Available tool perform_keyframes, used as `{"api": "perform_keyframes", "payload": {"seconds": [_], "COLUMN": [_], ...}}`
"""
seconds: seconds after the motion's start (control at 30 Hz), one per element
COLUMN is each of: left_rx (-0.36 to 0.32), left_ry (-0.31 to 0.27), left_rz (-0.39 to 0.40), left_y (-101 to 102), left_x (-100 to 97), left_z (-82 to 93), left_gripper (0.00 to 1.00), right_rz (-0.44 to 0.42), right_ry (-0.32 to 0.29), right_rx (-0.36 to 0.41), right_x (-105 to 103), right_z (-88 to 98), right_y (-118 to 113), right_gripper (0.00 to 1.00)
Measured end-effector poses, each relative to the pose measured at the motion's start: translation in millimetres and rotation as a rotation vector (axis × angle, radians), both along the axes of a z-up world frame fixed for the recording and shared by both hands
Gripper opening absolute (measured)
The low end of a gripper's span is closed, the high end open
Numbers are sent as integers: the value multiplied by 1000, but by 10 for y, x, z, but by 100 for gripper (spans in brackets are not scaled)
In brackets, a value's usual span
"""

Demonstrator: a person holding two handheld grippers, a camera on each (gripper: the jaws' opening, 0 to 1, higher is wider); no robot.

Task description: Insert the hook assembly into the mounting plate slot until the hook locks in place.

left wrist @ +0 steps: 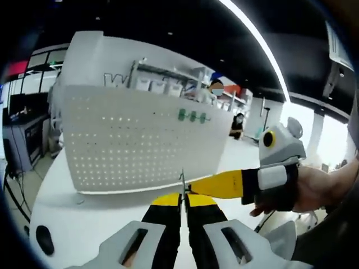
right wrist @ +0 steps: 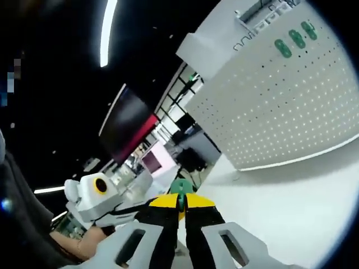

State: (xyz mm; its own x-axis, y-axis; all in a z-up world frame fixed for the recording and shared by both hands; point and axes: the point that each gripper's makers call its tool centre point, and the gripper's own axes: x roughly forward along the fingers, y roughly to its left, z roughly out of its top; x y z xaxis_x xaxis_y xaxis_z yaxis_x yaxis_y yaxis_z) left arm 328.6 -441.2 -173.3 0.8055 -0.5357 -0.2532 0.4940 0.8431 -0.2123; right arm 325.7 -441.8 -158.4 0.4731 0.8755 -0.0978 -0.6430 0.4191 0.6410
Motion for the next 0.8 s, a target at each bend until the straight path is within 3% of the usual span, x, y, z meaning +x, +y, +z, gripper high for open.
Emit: {"api": "perform_keyframes", "payload": {"seconds": [0.1,0.23,0.47,0.57,0.8], "left_rx": [35,115,81,103,59], "left_ry": [6,-4,50,80,135], "left_rz": [-21,-75,-111,-116,-146], "left_y": [-28,-89,-144,-156,-221], "left_x": [-14,-13,-24,-40,-116], "left_z": [-33,-126,-216,-323,-407], "left_gripper": [3,4,7,19,35], "right_rz": [4,3,-6,-24,-77], "right_ry": [-7,-77,-83,-93,-127], "right_rx": [-22,-107,-132,-144,-176], "right_x": [-9,-23,-10,30,161], "right_z": [-30,-94,-152,-161,-163], "right_y": [-20,-47,-123,-182,-368], "right_gripper": [0,0,0,0,0]}}
